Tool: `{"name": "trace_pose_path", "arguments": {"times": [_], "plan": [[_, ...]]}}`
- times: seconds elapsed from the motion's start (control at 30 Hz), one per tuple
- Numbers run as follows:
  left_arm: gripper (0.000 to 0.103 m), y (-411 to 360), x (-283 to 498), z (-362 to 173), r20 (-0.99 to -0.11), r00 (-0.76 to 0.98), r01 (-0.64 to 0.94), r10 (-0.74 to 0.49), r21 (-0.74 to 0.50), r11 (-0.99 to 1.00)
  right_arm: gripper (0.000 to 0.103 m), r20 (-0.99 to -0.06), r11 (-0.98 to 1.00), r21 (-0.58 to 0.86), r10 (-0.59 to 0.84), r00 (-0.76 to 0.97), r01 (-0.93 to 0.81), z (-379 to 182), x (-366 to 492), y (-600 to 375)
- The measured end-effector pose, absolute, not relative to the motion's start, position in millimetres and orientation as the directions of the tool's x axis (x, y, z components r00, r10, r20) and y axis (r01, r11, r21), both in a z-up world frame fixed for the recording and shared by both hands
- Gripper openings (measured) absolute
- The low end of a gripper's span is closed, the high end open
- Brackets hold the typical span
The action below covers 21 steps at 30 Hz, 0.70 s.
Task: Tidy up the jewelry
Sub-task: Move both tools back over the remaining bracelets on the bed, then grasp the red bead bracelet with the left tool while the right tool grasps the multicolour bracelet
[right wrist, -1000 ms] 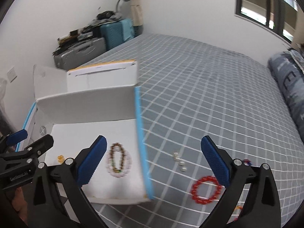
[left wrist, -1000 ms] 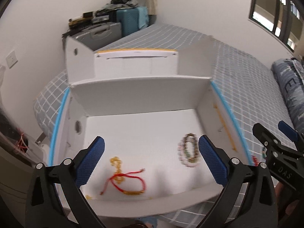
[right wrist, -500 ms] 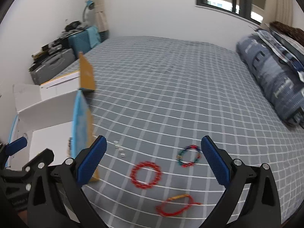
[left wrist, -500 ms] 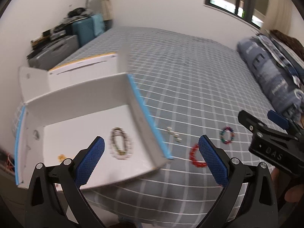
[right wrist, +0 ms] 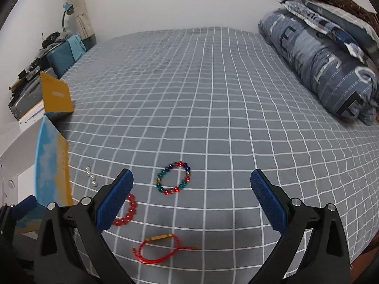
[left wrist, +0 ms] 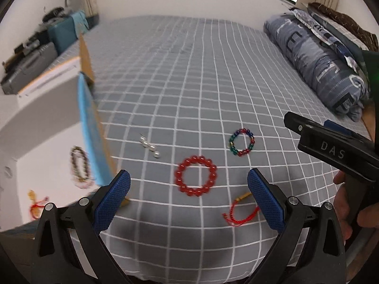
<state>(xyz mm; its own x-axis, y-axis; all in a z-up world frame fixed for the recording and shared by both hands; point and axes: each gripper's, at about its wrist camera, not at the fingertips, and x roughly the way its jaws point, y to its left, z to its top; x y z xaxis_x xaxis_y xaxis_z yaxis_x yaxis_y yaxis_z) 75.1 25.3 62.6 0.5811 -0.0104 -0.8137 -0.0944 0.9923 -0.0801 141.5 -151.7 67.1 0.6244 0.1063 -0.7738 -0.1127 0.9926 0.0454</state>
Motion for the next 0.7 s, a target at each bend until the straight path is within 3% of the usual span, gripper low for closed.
{"name": "trace_pose_path", "arguments": {"times": [0.33,0.5,0.7], "plan": [[0.097,19.4,112.6,6.1,-0.859,0.512,-0.117,0.009,-0.059,0.991,0.095,-0.825,0.988,0.051,0.123,0.552,-0.145,21.9,171.4,-144.5],[0.097,5.7,121.0,-9.1,-0.836,0.533,-0.109,0.133,0.088,0.99,0.095,-0.846,0.987,0.029,0.109,0.521,-0.16,2.1,183.7,-132.9],[0.097,3.5,128.4,-24.6,-0.872,0.487,-0.092,0.044,-0.001,0.996,0.095,-0.856,0.986,0.042,0.118,0.504,-0.16,-10.2,195.1,-125.1]]}}
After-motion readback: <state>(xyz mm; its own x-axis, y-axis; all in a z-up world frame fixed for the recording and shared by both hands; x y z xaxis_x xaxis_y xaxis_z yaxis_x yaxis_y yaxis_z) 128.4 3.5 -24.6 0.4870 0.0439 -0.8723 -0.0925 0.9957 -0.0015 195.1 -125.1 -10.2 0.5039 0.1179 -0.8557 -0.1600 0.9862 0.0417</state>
